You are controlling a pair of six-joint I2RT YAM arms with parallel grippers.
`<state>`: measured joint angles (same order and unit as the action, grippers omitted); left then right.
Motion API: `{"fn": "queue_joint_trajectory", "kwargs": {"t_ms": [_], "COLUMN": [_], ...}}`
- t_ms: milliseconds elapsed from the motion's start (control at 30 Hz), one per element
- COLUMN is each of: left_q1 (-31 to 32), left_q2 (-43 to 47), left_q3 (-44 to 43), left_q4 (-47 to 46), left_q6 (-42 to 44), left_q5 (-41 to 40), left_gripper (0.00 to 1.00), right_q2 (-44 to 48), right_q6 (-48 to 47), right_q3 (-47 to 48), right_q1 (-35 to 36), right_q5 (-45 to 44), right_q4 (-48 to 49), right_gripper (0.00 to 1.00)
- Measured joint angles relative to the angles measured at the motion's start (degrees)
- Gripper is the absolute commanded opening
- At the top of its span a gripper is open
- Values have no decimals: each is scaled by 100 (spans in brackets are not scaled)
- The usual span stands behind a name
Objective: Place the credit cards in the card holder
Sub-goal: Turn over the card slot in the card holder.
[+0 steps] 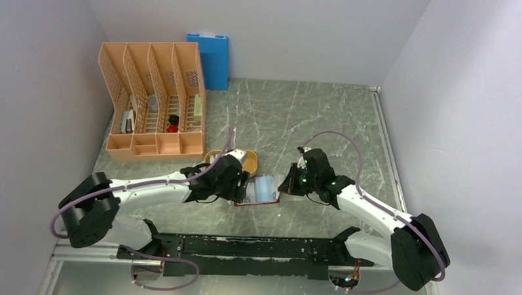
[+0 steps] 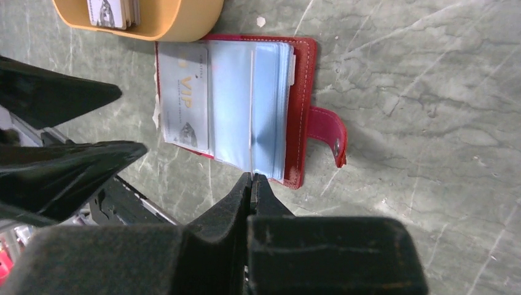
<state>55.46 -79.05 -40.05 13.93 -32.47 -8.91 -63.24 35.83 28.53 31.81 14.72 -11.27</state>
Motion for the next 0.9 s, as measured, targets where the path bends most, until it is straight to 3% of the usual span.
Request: {"fn": "queue_joint_trajectory", "kwargs": {"t_ms": [167, 533, 900], "left_q1": [26, 44, 52], "left_q2": [317, 142, -216], "left_q3": [-256, -439, -448], "left_q4": [92, -291, -723], "left_q6": [-101, -470, -866], "left_q5": [35, 411, 776], "left_gripper": [78, 85, 83], "right_q2": [-179, 105, -240], "right_q6": [61, 404, 579], "right_q3": [-160, -411, -487], "right_q1": [0, 0, 2], "right_q5": [223, 767, 1193], "right_q4": [258, 881, 1401], "right_gripper": [0, 0, 0]}}
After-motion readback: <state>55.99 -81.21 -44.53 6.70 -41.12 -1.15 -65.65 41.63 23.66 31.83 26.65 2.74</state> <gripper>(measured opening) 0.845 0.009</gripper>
